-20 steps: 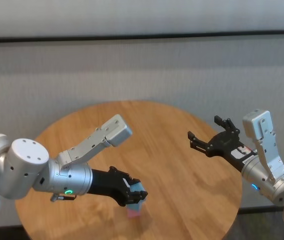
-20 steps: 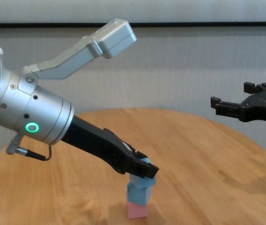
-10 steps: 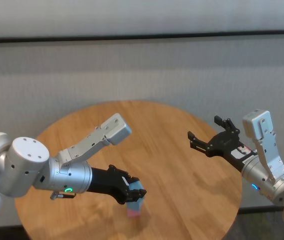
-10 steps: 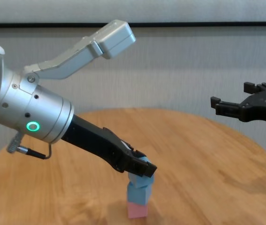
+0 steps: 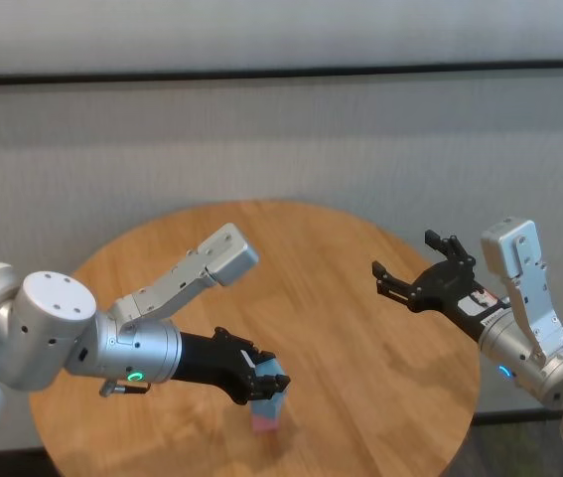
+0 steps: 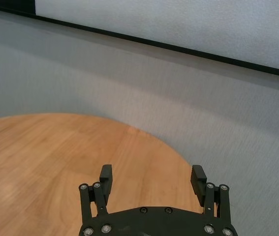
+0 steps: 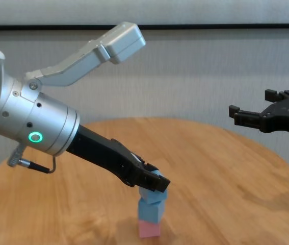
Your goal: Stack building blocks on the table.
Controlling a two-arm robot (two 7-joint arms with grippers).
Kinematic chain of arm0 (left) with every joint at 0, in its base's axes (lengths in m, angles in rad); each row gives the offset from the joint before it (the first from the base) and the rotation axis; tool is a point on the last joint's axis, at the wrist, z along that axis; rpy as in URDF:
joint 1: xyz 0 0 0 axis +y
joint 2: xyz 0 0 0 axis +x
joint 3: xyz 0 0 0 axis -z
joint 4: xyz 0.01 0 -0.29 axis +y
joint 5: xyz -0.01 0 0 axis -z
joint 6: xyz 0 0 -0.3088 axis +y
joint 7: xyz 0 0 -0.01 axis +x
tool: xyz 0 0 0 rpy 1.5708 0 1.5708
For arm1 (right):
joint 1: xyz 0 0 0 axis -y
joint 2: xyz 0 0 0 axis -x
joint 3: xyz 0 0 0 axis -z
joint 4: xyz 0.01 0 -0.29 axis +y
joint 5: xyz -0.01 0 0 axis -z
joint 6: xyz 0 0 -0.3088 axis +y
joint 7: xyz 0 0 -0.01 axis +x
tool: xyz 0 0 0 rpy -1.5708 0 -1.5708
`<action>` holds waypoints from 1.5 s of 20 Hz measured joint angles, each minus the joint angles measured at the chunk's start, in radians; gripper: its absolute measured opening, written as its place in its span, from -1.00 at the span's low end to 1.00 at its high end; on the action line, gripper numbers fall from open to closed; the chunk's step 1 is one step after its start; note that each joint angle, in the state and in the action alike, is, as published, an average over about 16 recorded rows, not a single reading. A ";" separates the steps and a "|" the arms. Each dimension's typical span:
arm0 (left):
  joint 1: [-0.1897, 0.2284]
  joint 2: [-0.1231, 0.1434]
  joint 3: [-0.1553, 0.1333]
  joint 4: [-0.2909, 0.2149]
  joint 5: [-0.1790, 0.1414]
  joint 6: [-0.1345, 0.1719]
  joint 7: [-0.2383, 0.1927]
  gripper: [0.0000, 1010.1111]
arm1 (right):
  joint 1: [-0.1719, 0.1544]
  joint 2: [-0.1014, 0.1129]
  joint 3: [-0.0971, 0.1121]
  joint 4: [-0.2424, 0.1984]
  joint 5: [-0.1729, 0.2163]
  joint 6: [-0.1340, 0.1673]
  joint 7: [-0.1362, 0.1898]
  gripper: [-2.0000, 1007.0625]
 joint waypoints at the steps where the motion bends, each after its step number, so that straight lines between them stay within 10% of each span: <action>1: 0.000 0.000 0.000 0.001 -0.001 0.000 0.000 -0.23 | 0.000 0.000 0.000 0.000 0.000 0.000 0.000 1.00; 11: 0.001 -0.001 -0.003 0.002 -0.002 -0.001 0.001 -0.04 | 0.000 0.000 0.000 0.000 0.000 0.000 0.000 1.00; 21: 0.003 0.010 -0.005 -0.011 -0.011 -0.012 -0.017 0.56 | 0.000 0.000 0.000 0.000 0.000 0.000 0.000 0.99; 30: 0.041 0.040 -0.070 -0.038 -0.115 -0.067 -0.035 0.93 | 0.000 0.000 0.000 0.000 0.000 0.000 0.000 0.99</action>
